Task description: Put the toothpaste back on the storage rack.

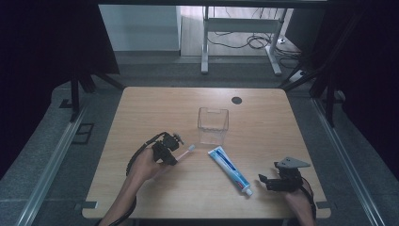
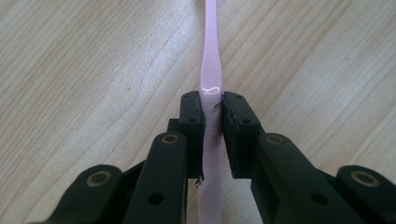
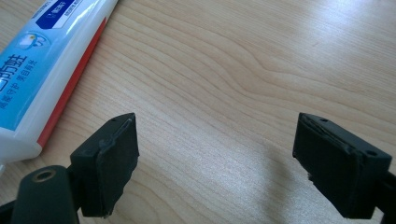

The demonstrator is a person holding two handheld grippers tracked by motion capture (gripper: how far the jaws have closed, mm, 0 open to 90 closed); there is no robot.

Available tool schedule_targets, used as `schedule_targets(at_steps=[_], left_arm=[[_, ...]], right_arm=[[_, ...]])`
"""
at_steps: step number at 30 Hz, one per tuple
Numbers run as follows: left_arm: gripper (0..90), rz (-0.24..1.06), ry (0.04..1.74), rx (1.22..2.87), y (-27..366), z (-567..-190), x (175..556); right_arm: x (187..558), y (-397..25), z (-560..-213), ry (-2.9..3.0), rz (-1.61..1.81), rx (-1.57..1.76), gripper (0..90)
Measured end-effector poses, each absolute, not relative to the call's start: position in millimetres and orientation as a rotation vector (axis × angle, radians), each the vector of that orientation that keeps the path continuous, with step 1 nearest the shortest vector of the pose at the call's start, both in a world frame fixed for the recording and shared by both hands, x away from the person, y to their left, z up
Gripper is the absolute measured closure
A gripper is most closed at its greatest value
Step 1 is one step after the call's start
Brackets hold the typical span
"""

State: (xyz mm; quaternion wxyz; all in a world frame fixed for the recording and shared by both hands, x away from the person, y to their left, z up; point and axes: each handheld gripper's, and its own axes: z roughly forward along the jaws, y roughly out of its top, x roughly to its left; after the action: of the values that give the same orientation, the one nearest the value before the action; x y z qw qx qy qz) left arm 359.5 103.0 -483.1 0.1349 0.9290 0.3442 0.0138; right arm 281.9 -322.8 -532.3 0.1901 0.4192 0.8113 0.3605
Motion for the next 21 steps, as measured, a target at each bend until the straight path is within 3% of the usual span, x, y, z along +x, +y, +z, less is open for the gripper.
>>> schedule_targets(at_steps=[13, 21], left_arm=[[78.7, 0.036, 0.978, 2.6, 112.6, -463.6, 358.9], [78.7, 0.039, 0.967, 2.546, 115.5, -451.5, 360.6]], right_arm=[[281.8, -323.7, -531.2, 2.257, 1.037, 1.198, 12.4], [282.8, -323.6, -532.3, 2.249, 1.048, 1.217, 2.5]])
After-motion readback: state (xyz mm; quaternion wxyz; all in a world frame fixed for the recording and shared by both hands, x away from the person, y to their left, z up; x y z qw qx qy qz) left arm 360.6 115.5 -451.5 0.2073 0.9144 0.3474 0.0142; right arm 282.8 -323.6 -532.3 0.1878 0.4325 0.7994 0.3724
